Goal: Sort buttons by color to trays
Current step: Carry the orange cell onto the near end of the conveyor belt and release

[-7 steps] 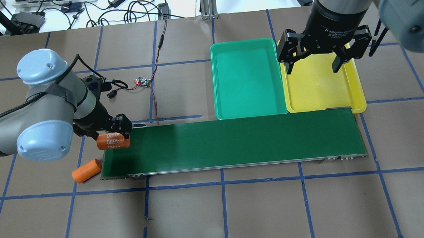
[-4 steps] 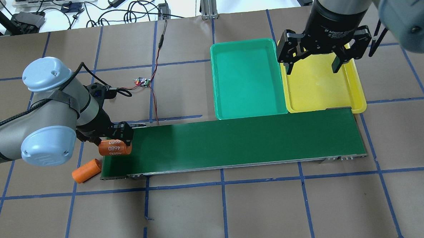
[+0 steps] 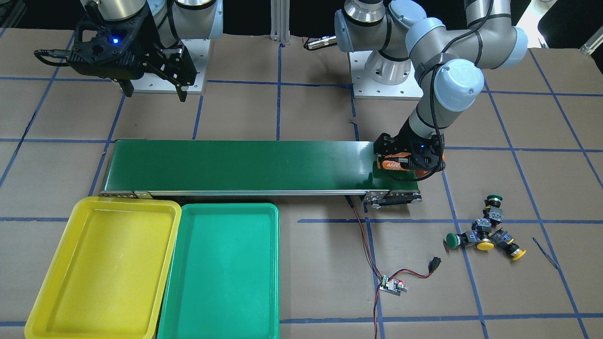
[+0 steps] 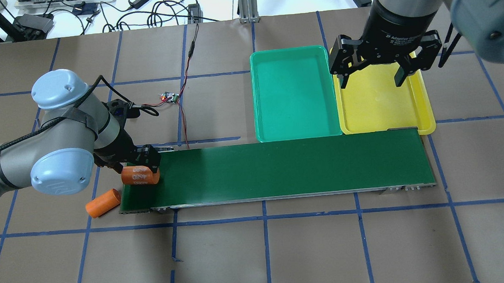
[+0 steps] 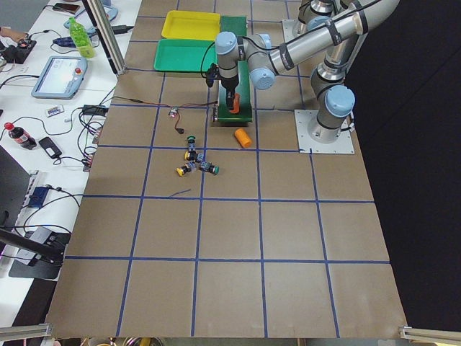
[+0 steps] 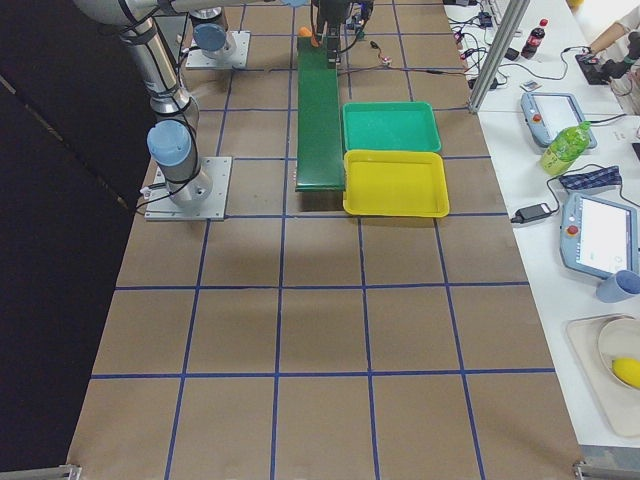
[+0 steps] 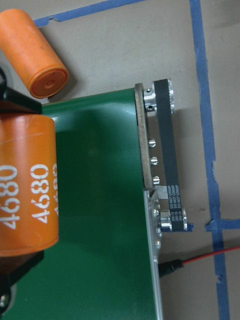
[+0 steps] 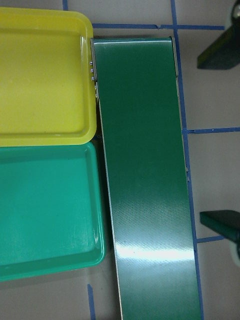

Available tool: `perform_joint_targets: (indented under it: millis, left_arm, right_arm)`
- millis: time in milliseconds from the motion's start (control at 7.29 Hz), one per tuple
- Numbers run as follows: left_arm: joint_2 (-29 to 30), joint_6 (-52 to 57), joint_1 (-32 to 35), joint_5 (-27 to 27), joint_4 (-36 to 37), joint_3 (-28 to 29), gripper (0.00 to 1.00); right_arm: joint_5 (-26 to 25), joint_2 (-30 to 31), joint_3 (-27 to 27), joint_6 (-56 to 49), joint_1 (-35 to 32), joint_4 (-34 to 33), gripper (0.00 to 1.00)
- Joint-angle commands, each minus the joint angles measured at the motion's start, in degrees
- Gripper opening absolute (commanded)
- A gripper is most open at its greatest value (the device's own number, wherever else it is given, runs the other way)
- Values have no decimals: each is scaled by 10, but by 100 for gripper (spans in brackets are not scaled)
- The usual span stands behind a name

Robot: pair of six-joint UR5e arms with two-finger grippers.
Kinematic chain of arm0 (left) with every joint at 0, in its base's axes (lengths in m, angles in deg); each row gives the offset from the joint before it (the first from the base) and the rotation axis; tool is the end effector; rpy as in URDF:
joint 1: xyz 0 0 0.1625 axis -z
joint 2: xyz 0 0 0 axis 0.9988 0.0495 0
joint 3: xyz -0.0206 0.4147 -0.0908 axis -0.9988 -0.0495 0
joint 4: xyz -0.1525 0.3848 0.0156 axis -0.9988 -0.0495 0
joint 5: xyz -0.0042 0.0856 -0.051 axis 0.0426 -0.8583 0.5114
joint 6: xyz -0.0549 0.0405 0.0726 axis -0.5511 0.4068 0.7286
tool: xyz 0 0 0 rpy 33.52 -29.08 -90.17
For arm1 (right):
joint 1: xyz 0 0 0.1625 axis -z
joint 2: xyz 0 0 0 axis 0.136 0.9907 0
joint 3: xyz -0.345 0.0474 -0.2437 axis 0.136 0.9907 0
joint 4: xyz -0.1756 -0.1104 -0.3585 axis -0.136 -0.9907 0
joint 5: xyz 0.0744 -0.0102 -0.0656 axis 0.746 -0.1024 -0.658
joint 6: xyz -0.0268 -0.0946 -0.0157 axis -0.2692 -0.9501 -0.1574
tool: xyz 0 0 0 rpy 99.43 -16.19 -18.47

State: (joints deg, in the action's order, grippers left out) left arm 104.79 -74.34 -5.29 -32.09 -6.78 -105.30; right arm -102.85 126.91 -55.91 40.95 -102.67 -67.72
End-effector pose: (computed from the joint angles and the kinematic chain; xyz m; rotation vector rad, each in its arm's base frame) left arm -0.0699 -0.4524 0.2675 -0.1208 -3.1170 -0.1643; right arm 0.1717 -0.4631 0.5211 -0.1168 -3.1255 -0.0010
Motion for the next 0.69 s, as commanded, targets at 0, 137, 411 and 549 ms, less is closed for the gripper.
perform_joint_targets:
  millis: [0, 137, 411, 549]
  left_arm:
    - [1, -14, 6, 2, 2, 2, 100]
    - [-16, -14, 6, -4, -9, 14, 100]
    - [-41, -15, -9, -10, -72, 91, 100]
    - [-40, -12, -44, -11, -90, 115, 100]
  right_arm:
    - [0, 0, 0, 0, 0, 0, 100]
    - [0, 0, 0, 0, 0, 0, 100]
    - [0, 0, 0, 0, 0, 1, 100]
    - [-1, 0, 0, 0, 0, 1, 100]
